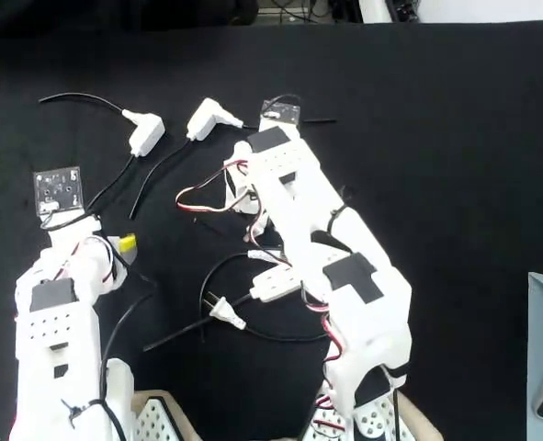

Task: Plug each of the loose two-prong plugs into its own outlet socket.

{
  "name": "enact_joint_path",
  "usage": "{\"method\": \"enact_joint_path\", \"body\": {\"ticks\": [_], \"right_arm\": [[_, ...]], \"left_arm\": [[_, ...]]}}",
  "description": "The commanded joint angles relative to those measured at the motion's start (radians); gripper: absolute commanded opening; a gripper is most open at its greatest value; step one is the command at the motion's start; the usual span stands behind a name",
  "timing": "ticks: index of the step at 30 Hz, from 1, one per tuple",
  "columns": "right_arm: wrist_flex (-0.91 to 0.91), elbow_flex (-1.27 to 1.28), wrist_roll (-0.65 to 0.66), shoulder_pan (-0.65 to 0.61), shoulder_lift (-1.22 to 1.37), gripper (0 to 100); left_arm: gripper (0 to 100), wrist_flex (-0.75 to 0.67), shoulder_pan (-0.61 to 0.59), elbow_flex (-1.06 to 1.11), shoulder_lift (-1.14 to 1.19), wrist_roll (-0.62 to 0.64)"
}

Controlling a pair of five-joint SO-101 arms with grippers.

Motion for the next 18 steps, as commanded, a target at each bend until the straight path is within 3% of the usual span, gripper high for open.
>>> {"method": "enact_joint_path", "body": {"ticks": [1, 10, 14, 18], "right_arm": [[-0.025, -0.038, -0.011, 0.011, 0.035, 11.7], [-0.023, -0.108, -0.009, 0.011, 0.122, 11.3], [-0.031, -0.137, -0.008, 0.011, 0.14, 1.7], [-0.023, -0.171, -0.002, 0.014, 0.176, 1.1]], "left_arm": [[28, -0.012, -0.007, -0.005, -0.018, 0.005], [28, -0.012, -0.007, -0.004, -0.018, 0.003], [28, -0.012, -0.007, -0.004, -0.018, 0.003], [28, -0.014, -0.007, -0.004, -0.018, 0.003]]}}
